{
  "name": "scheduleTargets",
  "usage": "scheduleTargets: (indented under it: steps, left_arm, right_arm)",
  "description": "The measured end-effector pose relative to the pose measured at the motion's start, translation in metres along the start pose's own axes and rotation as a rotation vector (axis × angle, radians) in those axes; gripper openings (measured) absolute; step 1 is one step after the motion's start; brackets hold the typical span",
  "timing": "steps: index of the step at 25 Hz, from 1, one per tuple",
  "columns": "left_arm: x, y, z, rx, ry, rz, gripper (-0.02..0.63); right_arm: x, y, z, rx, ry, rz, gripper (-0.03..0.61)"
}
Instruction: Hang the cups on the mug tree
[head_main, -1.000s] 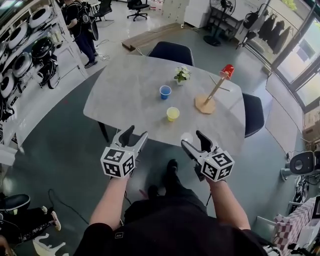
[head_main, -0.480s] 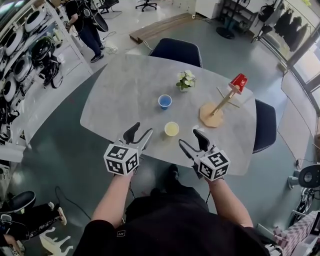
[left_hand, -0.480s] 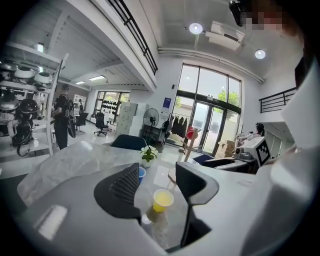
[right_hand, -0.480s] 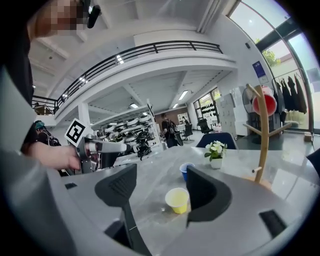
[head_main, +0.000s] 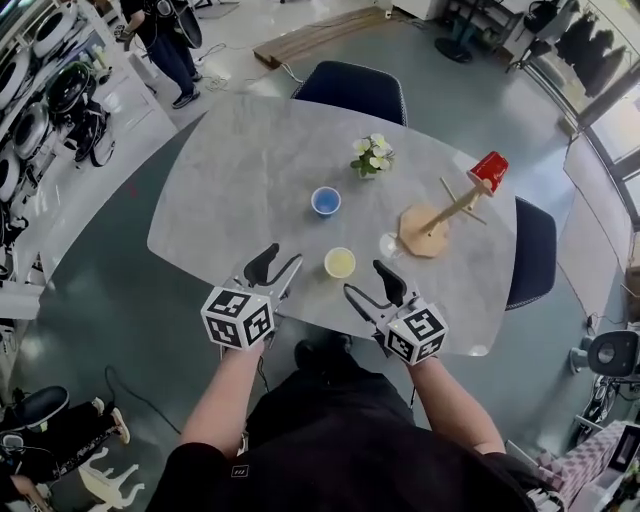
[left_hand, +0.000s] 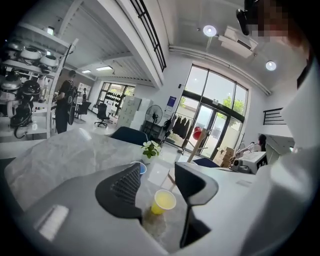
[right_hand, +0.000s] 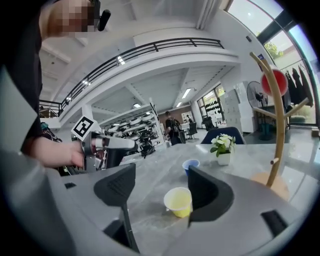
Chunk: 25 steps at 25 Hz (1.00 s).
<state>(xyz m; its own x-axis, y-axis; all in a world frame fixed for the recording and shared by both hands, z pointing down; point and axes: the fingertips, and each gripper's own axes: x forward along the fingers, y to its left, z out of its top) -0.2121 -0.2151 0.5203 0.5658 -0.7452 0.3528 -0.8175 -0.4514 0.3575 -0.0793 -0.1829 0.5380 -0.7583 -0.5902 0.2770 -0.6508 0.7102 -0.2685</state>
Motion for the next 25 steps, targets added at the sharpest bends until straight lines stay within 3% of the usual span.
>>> scheduleTargets:
  steps: [12,19,25]
  left_arm:
    - [0.006,0.024,-0.048,0.011,0.021,-0.045,0.218]
    - [0.009,0.027,-0.058,-0.058,0.007,-0.064,0.218]
    - [0.018,0.032,-0.064,0.004,0.043,-0.079,0.216]
  right_arm:
    - [0.042,-0.009,-0.078,-0.068,0.157,-0.079,0.318]
    - [0.066,-0.041,-0.119,-0.102,0.232,-0.137,0.318]
    - [0.087,-0.049,-0.122,-0.095,0.218,-0.136,0.318]
